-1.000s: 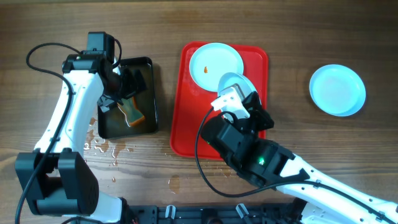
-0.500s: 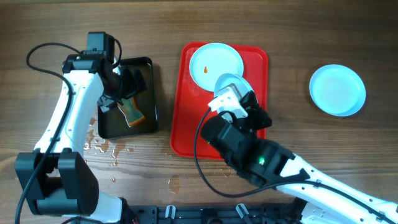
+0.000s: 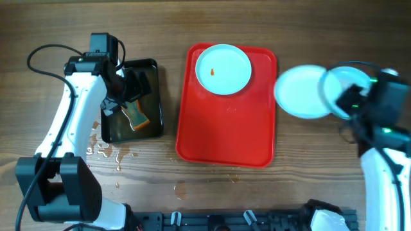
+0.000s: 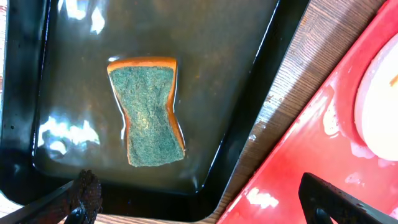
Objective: Clean dirty plates on tray and stack at the side
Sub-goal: 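Stack the plate onto the set-aside plate and release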
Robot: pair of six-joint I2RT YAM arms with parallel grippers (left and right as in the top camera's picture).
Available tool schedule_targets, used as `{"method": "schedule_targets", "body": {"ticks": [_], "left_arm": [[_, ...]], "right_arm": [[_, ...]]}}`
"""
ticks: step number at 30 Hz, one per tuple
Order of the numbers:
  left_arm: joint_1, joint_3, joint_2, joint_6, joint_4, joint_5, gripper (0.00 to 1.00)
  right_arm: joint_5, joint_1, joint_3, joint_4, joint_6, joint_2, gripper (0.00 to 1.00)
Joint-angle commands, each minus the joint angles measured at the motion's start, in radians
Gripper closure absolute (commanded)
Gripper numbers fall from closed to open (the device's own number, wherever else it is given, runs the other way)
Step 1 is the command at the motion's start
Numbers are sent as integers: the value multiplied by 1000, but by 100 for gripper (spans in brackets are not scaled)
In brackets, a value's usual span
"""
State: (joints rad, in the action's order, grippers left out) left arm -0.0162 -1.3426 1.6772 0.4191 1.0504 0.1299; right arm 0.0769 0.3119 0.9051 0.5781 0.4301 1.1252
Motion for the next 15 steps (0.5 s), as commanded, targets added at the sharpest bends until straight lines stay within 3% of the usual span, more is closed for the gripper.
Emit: {"method": "schedule_targets", "body": {"ticks": [1,4,6,8,10,11,15], "left_arm": [[7,1,-7,-20,0,15,0],[7,1,-7,-20,0,15,0],[7,1,-7,-20,0,15,0],[7,1,-7,-20,0,15,0],[7,1,-7,-20,0,14,0],[7,1,-7,-20,0,15,0],[7,1,-7,-20,0,15,0]], "right_arm": [[-100,198,2,-40,72,95,96],[-112,284,2,-114,98,204,96],[-240,286,2,-169,-2,255,94],[-397,262,2,-204,-116,282,74],[-388,219,2,-135,-141,309,52],[-351,199,1,-89,-139,333,47],[-293,171,-28,-67,-142,446,49]]}}
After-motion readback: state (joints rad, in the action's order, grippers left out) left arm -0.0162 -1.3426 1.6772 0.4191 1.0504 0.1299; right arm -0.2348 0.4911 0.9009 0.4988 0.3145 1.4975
